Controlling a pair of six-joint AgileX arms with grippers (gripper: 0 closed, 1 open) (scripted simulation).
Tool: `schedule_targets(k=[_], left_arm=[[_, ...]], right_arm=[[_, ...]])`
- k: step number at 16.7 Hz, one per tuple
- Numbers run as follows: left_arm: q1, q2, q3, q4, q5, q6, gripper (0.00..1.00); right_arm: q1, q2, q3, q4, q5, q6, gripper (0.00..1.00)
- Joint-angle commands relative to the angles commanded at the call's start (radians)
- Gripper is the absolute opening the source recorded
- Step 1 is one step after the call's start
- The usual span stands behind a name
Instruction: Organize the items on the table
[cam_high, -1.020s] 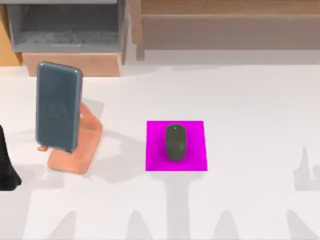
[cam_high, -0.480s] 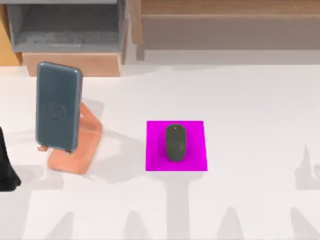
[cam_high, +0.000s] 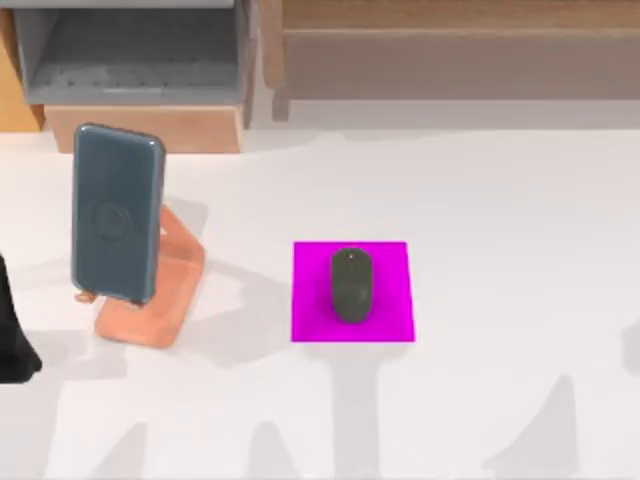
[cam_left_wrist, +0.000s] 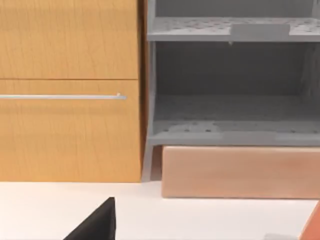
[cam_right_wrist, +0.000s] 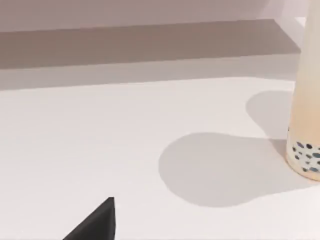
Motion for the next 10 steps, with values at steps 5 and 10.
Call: schedule_targets(k=[5,10], left_arm=[[0.0,0.0,0.0,0.0,0.0,0.0,1.0],[0.0,0.0,0.0,0.0,0.0,0.0,1.0]], right_arm=[[-0.177,0.408,0.001,0.25,-0.121,-0.009,1.0],[-0.306,0.789,0.053,0.525,-0.221,-0.01,1.0]])
